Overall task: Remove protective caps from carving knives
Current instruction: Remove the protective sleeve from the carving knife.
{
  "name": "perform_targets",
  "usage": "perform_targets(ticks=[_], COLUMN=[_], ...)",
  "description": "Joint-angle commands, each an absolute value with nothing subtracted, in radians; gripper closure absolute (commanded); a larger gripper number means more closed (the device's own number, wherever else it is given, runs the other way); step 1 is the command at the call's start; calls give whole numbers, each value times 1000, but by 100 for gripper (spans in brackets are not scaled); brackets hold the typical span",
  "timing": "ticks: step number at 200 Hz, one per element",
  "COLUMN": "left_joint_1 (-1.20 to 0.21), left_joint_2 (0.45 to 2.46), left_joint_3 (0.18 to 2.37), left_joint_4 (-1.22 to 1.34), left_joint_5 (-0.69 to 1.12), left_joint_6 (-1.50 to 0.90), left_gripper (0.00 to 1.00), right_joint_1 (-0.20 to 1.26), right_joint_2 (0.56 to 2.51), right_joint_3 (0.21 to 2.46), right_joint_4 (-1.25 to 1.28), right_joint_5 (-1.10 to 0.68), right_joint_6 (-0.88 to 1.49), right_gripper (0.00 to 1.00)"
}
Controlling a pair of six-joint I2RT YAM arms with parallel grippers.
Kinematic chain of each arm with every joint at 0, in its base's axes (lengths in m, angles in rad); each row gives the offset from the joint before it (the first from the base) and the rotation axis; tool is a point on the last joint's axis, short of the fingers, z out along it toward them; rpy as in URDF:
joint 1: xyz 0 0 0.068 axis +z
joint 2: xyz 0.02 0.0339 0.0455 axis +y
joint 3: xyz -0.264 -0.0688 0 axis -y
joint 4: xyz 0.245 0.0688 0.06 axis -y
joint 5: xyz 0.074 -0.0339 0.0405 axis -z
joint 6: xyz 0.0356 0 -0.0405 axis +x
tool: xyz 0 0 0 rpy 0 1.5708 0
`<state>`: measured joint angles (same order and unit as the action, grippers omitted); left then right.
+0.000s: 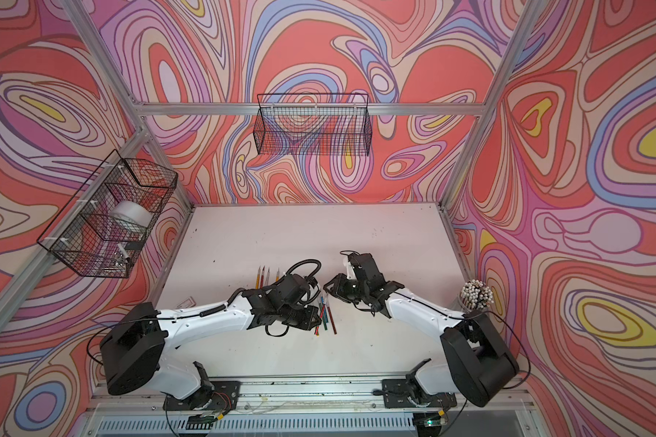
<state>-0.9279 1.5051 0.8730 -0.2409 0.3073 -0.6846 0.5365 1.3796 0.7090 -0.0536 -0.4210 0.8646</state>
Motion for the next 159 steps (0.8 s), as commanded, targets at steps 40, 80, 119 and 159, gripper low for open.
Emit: perform_targets(ticks=[40, 80, 119, 159], left_joint_1=[-917, -917, -916, -916], left_joint_2=[1477, 1475, 1475, 1483], left_joint_3=[846, 844, 839, 829], left_joint_4=[-175, -167, -163, -139], left_joint_5=[335, 336, 339, 344], left_joint_6=[-694, -691, -693, -698], left_gripper=[92, 91, 89, 75], right_joint_1=[548, 549, 551, 552], right_joint_2=[1402, 1409, 1404, 1387], right_joint_3=[725, 728, 725, 719], right_joint_4=[-41, -35, -33, -30], right_joint_5=[-428, -426, -420, -422], right_joint_6=[857, 861, 864, 868], right_gripper=[75, 80, 85, 88])
